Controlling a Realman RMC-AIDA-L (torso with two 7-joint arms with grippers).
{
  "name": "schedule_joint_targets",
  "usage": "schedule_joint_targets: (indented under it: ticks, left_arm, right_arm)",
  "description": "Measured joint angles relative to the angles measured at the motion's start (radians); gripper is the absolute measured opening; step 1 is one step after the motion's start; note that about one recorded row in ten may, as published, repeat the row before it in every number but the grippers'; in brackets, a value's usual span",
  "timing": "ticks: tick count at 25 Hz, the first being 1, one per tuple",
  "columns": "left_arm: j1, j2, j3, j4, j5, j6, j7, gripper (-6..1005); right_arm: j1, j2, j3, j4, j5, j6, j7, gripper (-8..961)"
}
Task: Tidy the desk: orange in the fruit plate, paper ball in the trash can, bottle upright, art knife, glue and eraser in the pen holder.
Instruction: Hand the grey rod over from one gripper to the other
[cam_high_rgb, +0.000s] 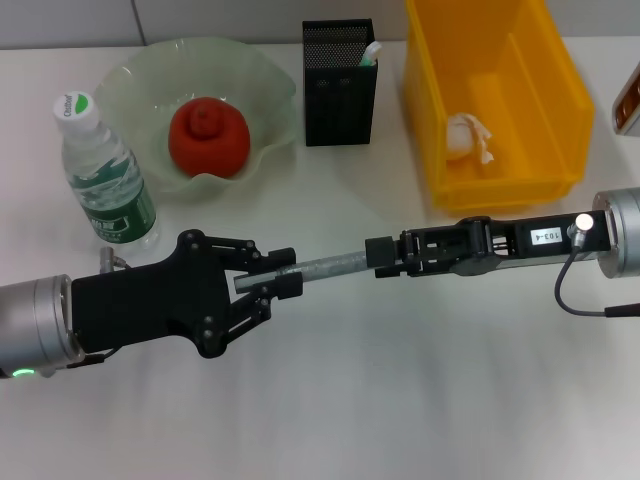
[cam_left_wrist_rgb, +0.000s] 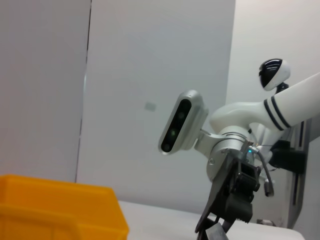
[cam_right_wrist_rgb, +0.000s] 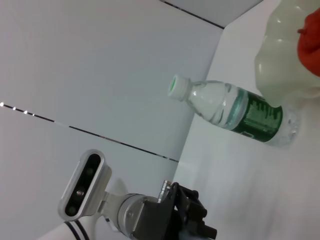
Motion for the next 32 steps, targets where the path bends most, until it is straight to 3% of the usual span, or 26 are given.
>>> schedule_joint_targets:
  ticks: [10, 20, 29, 32]
  left_arm:
    - [-0.011, -0.001, 0.003, -0.030, -0.011, 0.013, 0.041, 201]
    - [-0.012, -0.001, 0.003, -0.038, -0.011, 0.017, 0.052, 203]
    - [-0.012, -0.002, 0.000, -0.039, -0.010, 0.022, 0.056, 205]
    - [-0.015, -0.003, 0.000, -0.047, -0.010, 0.023, 0.064, 205]
  right_arm:
    - [0.006, 0.005, 0.000, -0.004, 0.010, -0.036, -0.008, 666]
    - [0.008, 0.004, 0.000, -0.004, 0.021, -0.057, -0.021, 463]
    - [0.010, 0.002, 0.000, -0.006, 0.021, -0.058, -0.022, 426]
    - [0.012, 0.001, -0.001, -0.006, 0.021, -0.059, -0.023, 374]
